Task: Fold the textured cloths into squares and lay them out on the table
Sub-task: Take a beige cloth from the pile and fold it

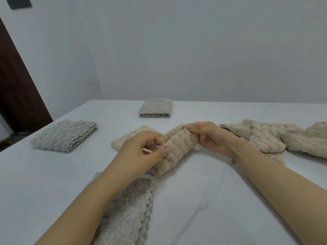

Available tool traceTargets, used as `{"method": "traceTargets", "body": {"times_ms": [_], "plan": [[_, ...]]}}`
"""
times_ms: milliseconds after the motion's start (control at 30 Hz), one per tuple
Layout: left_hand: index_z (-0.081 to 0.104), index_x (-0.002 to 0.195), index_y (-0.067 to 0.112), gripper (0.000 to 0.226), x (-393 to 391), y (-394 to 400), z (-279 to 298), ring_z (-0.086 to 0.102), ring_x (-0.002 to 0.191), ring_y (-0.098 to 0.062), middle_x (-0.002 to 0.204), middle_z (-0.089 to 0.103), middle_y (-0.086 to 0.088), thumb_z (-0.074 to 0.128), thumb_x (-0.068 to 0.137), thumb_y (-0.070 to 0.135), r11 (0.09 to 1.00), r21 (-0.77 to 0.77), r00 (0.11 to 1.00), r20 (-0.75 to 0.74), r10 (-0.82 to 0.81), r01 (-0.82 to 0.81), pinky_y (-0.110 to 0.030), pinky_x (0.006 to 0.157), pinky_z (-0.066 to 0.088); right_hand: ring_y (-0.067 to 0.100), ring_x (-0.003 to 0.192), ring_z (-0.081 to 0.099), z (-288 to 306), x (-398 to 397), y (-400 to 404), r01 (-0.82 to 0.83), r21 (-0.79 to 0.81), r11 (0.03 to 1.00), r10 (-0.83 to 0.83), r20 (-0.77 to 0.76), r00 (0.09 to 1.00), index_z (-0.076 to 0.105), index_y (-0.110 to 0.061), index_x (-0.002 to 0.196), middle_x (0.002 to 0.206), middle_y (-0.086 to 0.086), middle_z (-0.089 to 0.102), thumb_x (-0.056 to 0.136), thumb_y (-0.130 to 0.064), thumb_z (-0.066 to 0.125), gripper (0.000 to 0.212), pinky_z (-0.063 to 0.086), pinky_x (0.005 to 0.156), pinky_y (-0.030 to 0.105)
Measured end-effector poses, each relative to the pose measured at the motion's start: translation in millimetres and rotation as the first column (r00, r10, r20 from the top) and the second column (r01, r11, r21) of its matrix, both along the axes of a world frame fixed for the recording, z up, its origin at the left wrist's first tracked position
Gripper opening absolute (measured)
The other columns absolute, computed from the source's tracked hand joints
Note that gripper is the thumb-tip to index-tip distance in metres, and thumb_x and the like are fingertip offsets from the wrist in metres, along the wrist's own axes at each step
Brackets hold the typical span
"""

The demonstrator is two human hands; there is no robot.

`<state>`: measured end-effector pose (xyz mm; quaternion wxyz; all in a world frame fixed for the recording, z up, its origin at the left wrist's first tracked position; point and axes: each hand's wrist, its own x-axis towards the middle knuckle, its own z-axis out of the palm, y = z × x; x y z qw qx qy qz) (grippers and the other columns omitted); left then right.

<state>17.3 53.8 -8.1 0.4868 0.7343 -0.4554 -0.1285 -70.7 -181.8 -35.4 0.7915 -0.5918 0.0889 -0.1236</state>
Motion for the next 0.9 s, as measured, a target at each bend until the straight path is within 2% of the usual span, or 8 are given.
{"method": "traceTargets", "body": {"times_ms": [133,233,333,433,600,700,833,900], "plan": [[0.064,0.074,0.018,0.012,-2.6,1.6,3.7,0.055,0.054,-0.009,0.074,0.057,-0.015,0.071,0.083,0.022,0.993,-0.061,0.994,-0.056,0.095,-0.098,-0.015,0.042,0.044,0.025,0.101,0.066,4.0,-2.0,1.4,0.004,0.006,1.000,-0.004,0.064,0.998,0.067,0.009,0.100,0.106,0.018,0.069,0.043,-0.027,0.095,0.073,0.053,0.093,0.034],[0.063,0.069,0.020,0.015,-0.1,2.1,3.1,0.057,0.058,-0.020,0.071,0.064,-0.013,0.071,0.082,0.020,0.974,-0.152,0.985,0.023,0.171,-0.166,-0.019,0.050,0.043,0.020,0.091,0.069,9.8,-7.8,2.4,-0.045,-0.012,0.999,0.046,0.093,0.995,0.074,0.000,0.087,0.094,0.013,0.073,0.049,-0.020,0.091,0.047,0.056,0.081,0.028],[0.060,0.066,0.020,0.020,-2.6,4.9,6.5,0.055,0.059,-0.014,0.065,0.062,-0.003,0.070,0.081,0.013,0.960,-0.221,0.972,0.120,0.203,-0.174,-0.022,0.058,0.044,0.012,0.080,0.070,17.9,-12.5,5.2,0.002,-0.068,0.998,0.003,0.080,0.997,0.077,-0.007,0.073,0.079,0.005,0.074,0.061,-0.004,0.072,0.013,0.054,0.072,0.020],[0.059,0.069,0.020,0.019,-6.7,8.1,12.4,0.059,0.064,-0.014,0.067,0.062,0.004,0.069,0.083,0.012,0.965,-0.234,0.966,0.199,0.167,-0.119,-0.026,0.065,0.048,0.008,0.074,0.068,27.6,-13.3,5.6,0.091,-0.121,0.988,-0.080,0.090,0.993,0.076,-0.007,0.068,0.071,0.001,0.072,0.066,0.005,0.061,0.020,0.052,0.069,0.015],[0.062,0.071,0.019,0.016,6.3,5.8,39.1,0.063,0.071,-0.030,0.069,0.065,-0.007,0.071,0.083,0.012,0.945,-0.293,0.974,0.127,0.190,-0.147,-0.043,0.070,0.052,0.009,0.079,0.067,58.8,-20.0,15.5,0.215,-0.307,0.927,-0.159,0.197,0.967,0.077,-0.014,0.069,0.075,0.000,0.072,0.062,-0.004,0.071,0.014,0.051,0.079,0.016],[0.065,0.074,0.015,0.011,15.2,5.3,74.1,0.066,0.072,-0.024,0.070,0.068,-0.005,0.072,0.082,0.013,0.948,-0.291,0.965,0.179,0.190,-0.133,-0.037,0.072,0.053,0.012,0.084,0.067,88.9,-26.4,21.7,0.275,-0.340,0.899,-0.182,0.280,0.942,0.076,-0.015,0.072,0.077,0.001,0.073,0.063,-0.006,0.073,0.013,0.050,0.083,0.018],[0.069,0.076,0.017,0.007,24.9,5.4,126.5,0.067,0.074,-0.014,0.074,0.070,0.001,0.075,0.079,0.019,0.948,-0.287,0.936,0.278,0.217,-0.135,-0.016,0.065,0.051,0.015,0.088,0.067,137.2,-33.5,29.3,0.318,-0.379,0.869,-0.200,0.318,0.927,0.076,-0.012,0.074,0.080,0.003,0.074,0.061,-0.008,0.076,0.013,0.050,0.093,0.025],[0.070,0.077,0.016,0.007,27.5,3.5,149.1,0.067,0.077,-0.018,0.077,0.072,-0.002,0.075,0.080,0.020,0.948,-0.284,0.920,0.312,0.235,-0.146,-0.022,0.069,0.051,0.016,0.090,0.068,159.8,-37.2,34.0,0.341,-0.386,0.857,-0.211,0.341,0.916,0.075,-0.013,0.071,0.083,0.005,0.074,0.061,-0.010,0.077,0.011,0.049,0.096,0.027]]}}
